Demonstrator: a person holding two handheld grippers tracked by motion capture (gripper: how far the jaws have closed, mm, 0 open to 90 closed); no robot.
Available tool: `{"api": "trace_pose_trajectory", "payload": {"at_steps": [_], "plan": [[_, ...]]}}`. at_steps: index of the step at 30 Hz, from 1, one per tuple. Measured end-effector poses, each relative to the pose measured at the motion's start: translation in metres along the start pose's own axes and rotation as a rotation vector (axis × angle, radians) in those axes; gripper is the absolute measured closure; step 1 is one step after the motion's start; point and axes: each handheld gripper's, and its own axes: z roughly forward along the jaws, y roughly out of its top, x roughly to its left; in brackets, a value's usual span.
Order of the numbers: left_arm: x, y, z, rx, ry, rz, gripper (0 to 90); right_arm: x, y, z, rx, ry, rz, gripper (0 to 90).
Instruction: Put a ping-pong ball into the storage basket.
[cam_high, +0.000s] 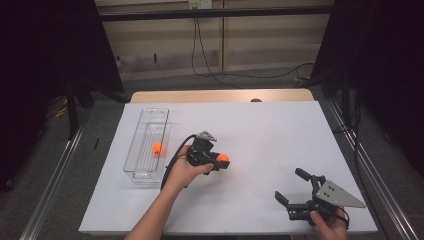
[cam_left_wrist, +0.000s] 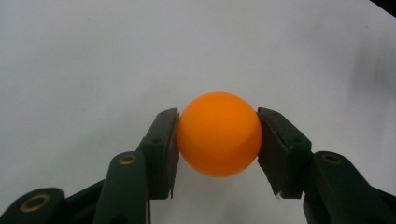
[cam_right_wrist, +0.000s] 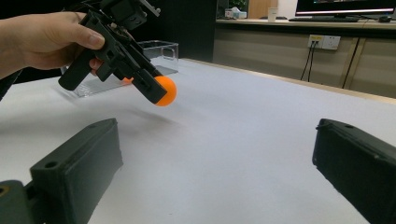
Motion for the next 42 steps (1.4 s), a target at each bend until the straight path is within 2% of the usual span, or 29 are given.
{"api": "trace_pose_trajectory", "payload": {"at_steps": [14, 24, 42], "plan": [[0.006, -0.001, -0.008, -0.007, 0.011, -0.013, 50.9, 0.0, 0.0, 0.0, 0.0, 0.001, 0.0, 0.8], [0.012, -0.001, -0.018, -0.023, 0.038, -0.028, 50.9, 0.0, 0.0, 0.0, 0.0, 0.001, -0.001, 0.8], [0.016, -0.002, -0.028, -0.04, 0.053, -0.041, 50.9, 0.0, 0.0, 0.0, -0.002, 0.001, -0.004, 0.9]]}}
